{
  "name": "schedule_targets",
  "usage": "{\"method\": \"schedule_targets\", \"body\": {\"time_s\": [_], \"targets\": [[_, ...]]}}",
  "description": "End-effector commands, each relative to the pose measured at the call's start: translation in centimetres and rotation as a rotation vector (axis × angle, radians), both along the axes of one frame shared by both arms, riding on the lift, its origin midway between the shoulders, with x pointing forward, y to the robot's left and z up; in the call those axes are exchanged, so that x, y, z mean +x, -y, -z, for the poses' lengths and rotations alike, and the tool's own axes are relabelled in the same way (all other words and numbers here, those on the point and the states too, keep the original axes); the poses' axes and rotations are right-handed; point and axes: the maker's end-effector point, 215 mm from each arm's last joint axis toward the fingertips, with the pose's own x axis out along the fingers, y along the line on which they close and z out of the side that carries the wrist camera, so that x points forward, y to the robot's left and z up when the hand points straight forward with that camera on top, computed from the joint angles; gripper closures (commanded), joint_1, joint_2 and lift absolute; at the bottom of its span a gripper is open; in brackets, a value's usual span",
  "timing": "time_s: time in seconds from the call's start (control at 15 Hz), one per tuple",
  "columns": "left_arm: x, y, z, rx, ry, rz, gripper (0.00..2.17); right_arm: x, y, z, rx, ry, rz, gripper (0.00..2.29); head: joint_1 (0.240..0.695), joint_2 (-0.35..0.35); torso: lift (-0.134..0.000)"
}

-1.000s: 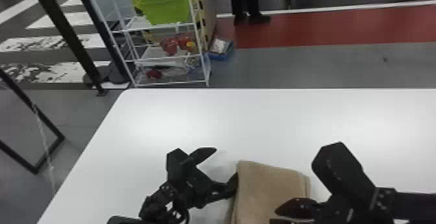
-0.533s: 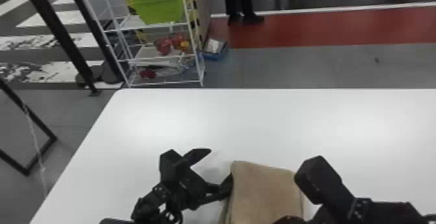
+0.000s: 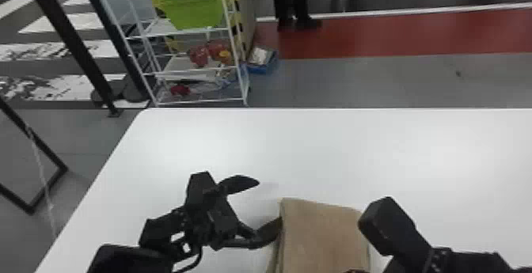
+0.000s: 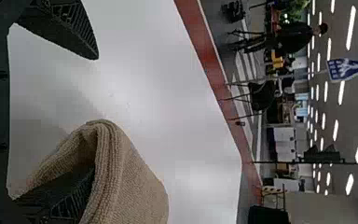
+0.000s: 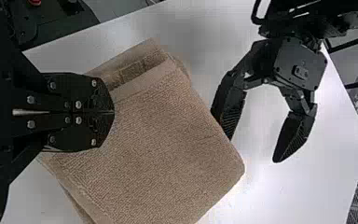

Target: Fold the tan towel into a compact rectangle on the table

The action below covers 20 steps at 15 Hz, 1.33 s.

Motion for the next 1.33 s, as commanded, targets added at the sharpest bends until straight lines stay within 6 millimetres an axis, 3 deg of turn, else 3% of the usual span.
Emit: {"method": "schedule_targets", "body": {"time_s": [0.0, 0.13, 0.27, 0.4, 0.53, 0.67, 0.8, 1.07, 1.27], "targets": [[1.5, -2.0, -1.0, 0.101, 0.040, -0.007, 0.07, -0.1, 0.0, 0.0, 0.001, -0.003, -0.001, 1.95, 0.695, 0.184, -0.123], [2.5, -4.1, -2.1, 0.144, 0.073, -0.053, 0.06, -0.3, -0.1, 0.0, 0.005, -0.005, -0.003, 1.95, 0.695, 0.203, -0.123], [3.2, -5.7, -4.4, 0.143, 0.135, -0.127, 0.06, -0.3, 0.0, 0.0, 0.004, -0.005, -0.001, 1.95, 0.695, 0.238, -0.123], [2.5, -5.7, -6.4, 0.079, 0.173, -0.181, 0.06, -0.3, -0.1, -0.1, 0.008, -0.004, 0.002, 1.95, 0.695, 0.259, -0.123], [1.4, -3.9, -6.4, 0.047, 0.179, -0.177, 0.06, -0.3, -0.3, -0.1, 0.010, -0.004, 0.001, 1.95, 0.695, 0.271, -0.123], [0.8, -1.2, -4.8, 0.048, 0.150, -0.134, 0.06, -0.2, -0.4, -0.2, 0.013, -0.001, 0.001, 1.95, 0.695, 0.261, -0.123], [0.7, 0.2, -3.6, 0.059, 0.142, -0.121, 0.06, -0.2, -0.4, -0.2, 0.012, -0.001, 0.002, 1.95, 0.695, 0.237, -0.123], [0.6, 2.8, -3.3, 0.067, 0.154, -0.087, 0.06, -0.1, -0.5, -0.4, 0.016, 0.005, 0.003, 1.95, 0.695, 0.185, -0.123], [1.0, 3.9, -1.5, 0.139, 0.154, -0.075, 0.06, 0.3, -0.3, -0.7, 0.018, 0.013, 0.009, 1.95, 0.695, 0.153, -0.123]]}}
